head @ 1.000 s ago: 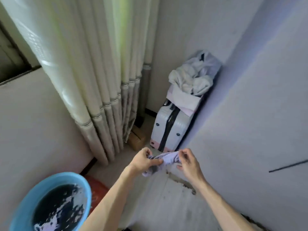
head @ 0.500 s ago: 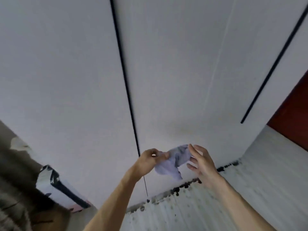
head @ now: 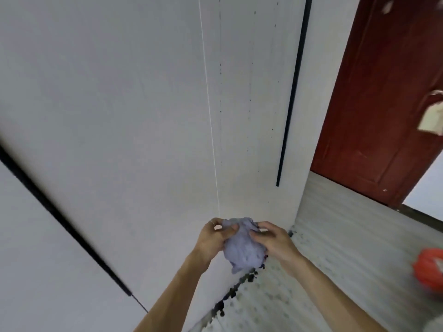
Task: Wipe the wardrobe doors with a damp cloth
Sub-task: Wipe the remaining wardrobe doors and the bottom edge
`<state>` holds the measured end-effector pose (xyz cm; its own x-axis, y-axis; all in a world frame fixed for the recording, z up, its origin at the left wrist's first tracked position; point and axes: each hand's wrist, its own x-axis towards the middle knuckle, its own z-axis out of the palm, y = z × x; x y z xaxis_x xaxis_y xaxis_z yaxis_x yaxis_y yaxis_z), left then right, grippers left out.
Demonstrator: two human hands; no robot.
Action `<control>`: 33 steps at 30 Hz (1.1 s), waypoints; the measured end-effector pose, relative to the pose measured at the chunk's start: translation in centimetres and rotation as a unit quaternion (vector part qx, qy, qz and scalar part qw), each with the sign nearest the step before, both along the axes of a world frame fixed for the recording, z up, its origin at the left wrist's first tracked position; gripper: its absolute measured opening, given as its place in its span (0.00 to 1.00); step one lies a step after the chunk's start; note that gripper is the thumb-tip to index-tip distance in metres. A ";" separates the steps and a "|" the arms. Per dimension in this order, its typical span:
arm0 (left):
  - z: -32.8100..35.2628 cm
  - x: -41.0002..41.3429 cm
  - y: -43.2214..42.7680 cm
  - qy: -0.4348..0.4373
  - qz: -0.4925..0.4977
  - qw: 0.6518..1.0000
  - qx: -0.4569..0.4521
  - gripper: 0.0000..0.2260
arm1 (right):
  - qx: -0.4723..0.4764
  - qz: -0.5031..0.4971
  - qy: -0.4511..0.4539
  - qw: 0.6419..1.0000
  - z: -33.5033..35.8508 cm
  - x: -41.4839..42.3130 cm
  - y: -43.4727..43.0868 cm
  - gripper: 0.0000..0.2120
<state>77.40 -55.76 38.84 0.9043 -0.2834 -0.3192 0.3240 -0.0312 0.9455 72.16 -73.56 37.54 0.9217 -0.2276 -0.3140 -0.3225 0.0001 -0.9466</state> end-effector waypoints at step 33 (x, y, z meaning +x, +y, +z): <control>-3.6 17.3 -28.6 0.147 0.067 0.978 -0.130 0.09 | 0.066 0.155 -0.054 0.984 -0.7 22.2 -29.6 0.26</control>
